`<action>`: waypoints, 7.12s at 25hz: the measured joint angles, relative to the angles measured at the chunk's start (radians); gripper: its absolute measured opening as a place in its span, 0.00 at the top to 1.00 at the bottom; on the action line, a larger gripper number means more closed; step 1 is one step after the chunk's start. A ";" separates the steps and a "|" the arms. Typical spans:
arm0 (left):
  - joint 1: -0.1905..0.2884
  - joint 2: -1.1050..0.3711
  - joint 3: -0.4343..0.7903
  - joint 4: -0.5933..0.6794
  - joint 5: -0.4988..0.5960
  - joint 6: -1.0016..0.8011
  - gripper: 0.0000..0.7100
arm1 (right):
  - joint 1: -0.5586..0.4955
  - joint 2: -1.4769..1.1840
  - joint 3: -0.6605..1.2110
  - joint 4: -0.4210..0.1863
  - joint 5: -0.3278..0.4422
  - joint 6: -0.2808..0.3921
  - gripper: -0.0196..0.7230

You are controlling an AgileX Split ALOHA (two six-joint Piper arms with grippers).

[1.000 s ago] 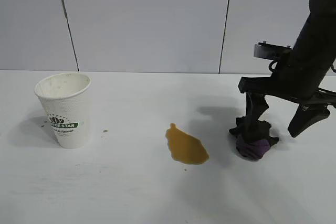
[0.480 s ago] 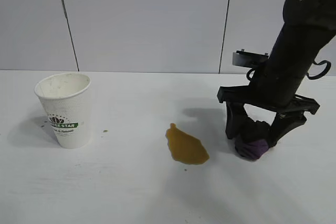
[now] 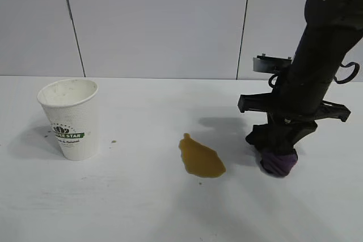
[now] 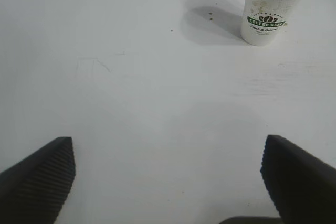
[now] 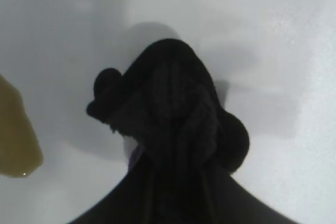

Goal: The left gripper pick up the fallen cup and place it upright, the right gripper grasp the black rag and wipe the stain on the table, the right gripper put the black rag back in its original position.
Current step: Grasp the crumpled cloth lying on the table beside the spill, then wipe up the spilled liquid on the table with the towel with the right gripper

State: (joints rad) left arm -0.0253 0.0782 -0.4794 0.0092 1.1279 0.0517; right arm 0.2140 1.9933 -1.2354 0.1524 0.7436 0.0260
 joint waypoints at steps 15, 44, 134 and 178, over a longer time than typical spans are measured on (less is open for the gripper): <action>0.000 0.000 0.000 0.000 0.000 -0.001 0.02 | 0.008 -0.119 0.000 0.396 0.012 -0.176 0.84; -0.027 0.000 0.000 0.000 0.000 -0.001 0.02 | 0.358 0.032 0.001 0.274 -0.208 -0.171 0.84; -0.027 0.000 0.000 0.000 0.000 -0.001 0.02 | 0.112 0.057 -0.051 0.029 0.061 -0.078 0.84; -0.027 0.000 0.000 0.000 0.000 -0.001 0.02 | 0.065 0.056 -0.055 -0.293 -0.058 0.237 0.84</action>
State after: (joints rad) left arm -0.0520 0.0782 -0.4794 0.0092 1.1279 0.0504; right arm 0.2788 2.0492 -1.2901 -0.1404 0.6861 0.2635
